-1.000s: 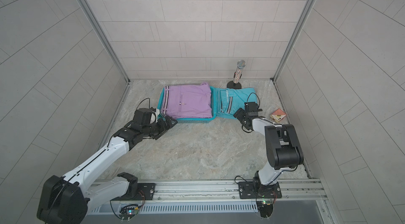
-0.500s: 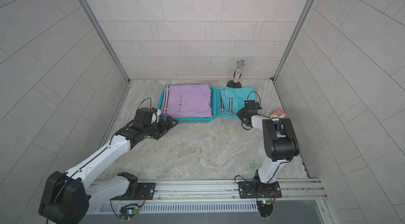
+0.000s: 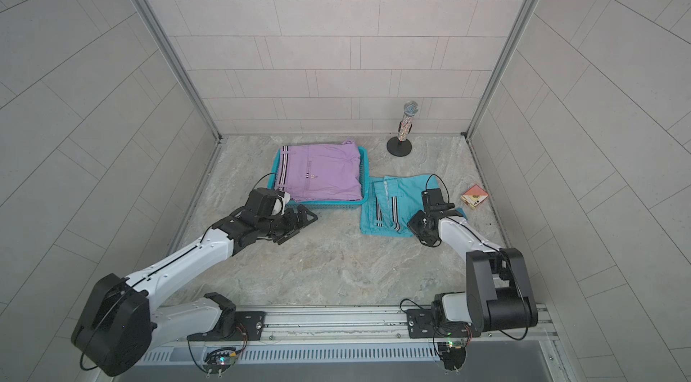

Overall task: Put the folded long pants in the basket
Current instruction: Move the long pant to the center of the board.

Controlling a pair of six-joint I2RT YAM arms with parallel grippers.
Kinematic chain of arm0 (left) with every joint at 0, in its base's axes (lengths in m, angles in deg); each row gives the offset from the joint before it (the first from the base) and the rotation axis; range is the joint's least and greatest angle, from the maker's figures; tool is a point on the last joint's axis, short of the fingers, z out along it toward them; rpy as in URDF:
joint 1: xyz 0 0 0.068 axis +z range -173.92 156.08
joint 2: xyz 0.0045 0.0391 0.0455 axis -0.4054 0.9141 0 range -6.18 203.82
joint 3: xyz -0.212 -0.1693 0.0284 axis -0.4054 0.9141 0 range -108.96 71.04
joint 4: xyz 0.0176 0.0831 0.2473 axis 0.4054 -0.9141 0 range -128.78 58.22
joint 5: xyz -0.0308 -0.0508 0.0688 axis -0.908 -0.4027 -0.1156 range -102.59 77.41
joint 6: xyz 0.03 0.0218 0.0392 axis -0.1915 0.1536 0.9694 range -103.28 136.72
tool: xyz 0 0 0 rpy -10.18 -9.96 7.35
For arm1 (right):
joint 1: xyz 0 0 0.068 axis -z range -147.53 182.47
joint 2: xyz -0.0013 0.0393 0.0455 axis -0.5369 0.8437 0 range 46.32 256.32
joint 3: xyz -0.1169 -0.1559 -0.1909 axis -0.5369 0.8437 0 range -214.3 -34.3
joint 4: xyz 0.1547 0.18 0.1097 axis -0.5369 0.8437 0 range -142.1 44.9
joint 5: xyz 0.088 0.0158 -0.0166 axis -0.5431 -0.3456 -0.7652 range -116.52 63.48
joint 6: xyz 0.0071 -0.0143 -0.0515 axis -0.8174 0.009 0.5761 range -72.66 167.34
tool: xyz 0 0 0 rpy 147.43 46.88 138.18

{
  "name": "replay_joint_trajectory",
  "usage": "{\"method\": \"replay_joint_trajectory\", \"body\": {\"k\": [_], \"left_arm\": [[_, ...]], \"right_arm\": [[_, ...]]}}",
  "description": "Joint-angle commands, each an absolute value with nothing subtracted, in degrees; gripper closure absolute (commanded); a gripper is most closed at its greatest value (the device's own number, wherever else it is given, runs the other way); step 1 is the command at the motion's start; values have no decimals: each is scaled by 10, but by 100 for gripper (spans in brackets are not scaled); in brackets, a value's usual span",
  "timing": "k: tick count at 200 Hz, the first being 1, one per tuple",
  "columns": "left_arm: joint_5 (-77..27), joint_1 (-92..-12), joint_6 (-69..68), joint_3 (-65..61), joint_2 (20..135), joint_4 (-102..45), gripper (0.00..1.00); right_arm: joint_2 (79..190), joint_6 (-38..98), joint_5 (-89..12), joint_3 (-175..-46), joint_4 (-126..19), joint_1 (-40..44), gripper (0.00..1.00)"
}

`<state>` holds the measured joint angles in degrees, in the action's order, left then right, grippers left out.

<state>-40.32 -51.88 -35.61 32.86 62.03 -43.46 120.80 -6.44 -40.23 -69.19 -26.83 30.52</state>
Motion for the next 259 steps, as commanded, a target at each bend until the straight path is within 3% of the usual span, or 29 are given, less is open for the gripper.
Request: {"method": "replay_joint_trajectory", "body": {"k": [1,46,129,259], "left_arm": [[-389,-538,-367,345,624,-420,1],[-371,-583,-383,383,619,-400,1],[-332,-642,-432,490,626,-291,0],[-397,-662,-386,460,747,-231,0]], "right_arm": [[1159,-39,-416,-662,-132,288,100],[1046,-78,-423,-614,-100,220,100],[1002,-174,-409,-549,-95,71,100],[858,-183,-439,-504,3,51,100]]}}
